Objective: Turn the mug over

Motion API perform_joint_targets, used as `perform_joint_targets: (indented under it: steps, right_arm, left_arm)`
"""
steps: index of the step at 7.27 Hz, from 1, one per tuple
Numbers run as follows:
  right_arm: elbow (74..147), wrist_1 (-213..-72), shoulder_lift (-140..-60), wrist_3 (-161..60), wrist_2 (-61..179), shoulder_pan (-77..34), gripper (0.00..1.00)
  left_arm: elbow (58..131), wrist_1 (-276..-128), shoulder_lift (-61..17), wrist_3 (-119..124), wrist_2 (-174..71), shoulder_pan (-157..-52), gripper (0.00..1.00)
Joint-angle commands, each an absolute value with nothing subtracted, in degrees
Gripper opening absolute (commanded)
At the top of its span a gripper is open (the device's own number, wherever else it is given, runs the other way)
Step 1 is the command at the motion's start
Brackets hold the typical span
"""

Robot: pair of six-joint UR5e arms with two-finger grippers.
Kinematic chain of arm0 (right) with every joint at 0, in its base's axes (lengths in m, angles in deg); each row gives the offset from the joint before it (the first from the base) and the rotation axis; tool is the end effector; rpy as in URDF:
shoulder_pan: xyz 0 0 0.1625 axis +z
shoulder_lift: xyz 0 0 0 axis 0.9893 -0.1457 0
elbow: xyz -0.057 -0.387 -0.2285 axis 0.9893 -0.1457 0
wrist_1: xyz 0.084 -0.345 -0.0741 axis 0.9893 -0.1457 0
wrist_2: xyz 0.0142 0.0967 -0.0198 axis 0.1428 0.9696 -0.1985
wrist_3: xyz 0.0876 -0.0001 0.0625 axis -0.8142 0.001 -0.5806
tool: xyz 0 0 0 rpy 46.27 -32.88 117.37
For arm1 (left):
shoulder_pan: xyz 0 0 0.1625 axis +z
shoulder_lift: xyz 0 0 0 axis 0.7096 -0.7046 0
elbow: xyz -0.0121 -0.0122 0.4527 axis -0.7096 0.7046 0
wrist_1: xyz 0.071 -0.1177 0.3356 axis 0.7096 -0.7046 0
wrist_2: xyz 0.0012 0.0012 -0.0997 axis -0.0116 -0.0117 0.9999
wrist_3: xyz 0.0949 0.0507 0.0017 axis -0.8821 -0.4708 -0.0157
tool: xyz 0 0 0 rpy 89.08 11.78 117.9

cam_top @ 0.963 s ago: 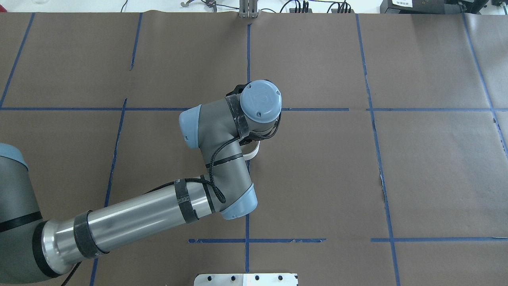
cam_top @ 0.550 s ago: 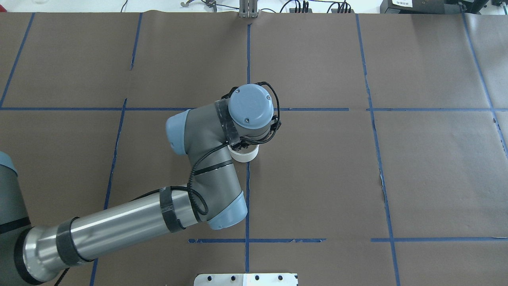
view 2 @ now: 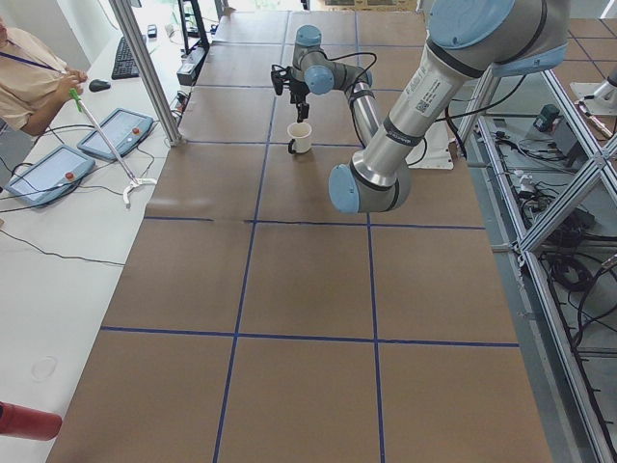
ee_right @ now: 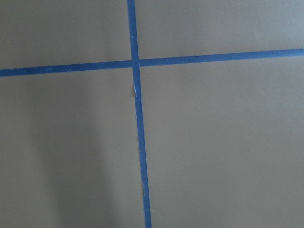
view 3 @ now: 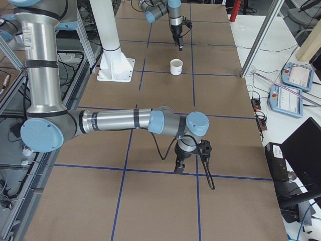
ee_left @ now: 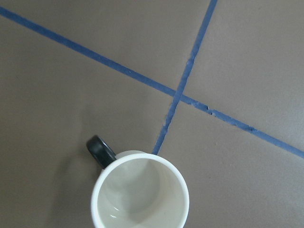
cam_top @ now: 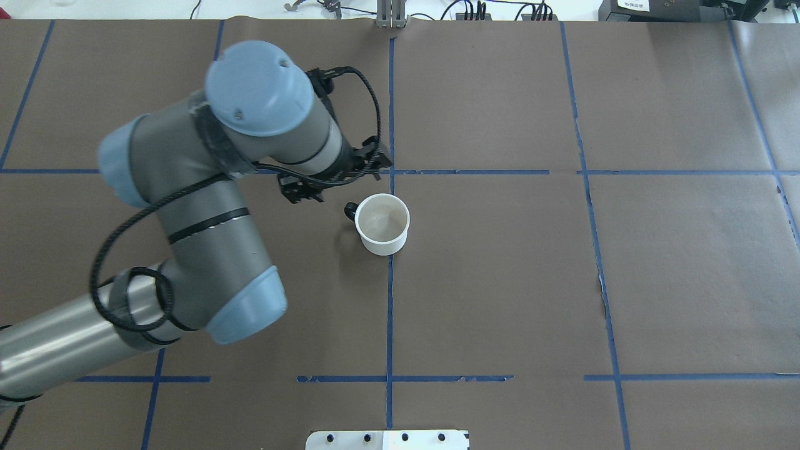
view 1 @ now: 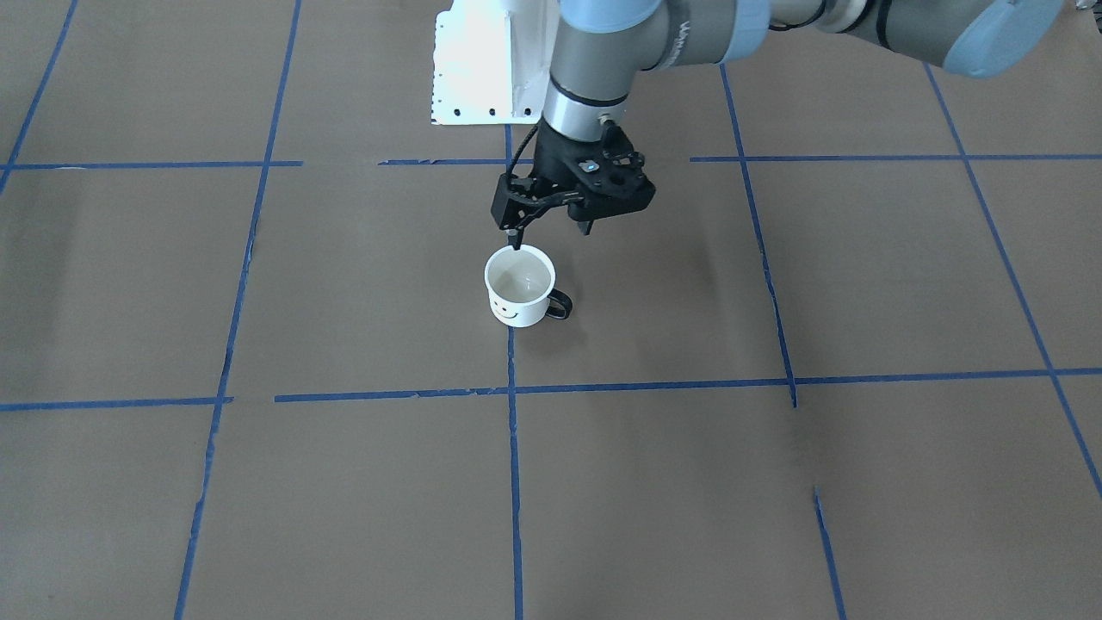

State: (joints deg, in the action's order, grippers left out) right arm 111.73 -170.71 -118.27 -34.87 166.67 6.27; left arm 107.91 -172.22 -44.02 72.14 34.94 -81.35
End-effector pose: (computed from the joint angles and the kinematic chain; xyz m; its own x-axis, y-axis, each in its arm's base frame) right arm 0.0475 -0.4396 0.6753 0.7656 0.0836 0.6378 0.0257 0.9868 -0.1601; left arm 0.4507 -0.4535 0.2011 0.5179 -0.2592 -0.8152 0.3128 0.9444 -0.1015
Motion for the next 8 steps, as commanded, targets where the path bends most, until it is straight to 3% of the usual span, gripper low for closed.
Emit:
perform_joint_targets:
  steps: [1, 5, 8]
  right_arm:
    - [111.73, -170.71, -118.27, -34.87, 166.67, 6.27, 1.0]
    - [111.73, -170.71, -118.27, -34.87, 166.67, 6.27, 1.0]
    - [111.73, -170.71, -118.27, -34.87, 166.67, 6.27, 1.0]
  left_arm:
    - [116.17, -171.91, -30.88, 52.63, 36.18, -89.63, 1.0]
    - [117.17, -172.26, -8.03, 6.95, 48.65, -113.86, 1.0]
    - [103.51, -174.81, -0.59, -26.28, 54.02, -136.02, 1.0]
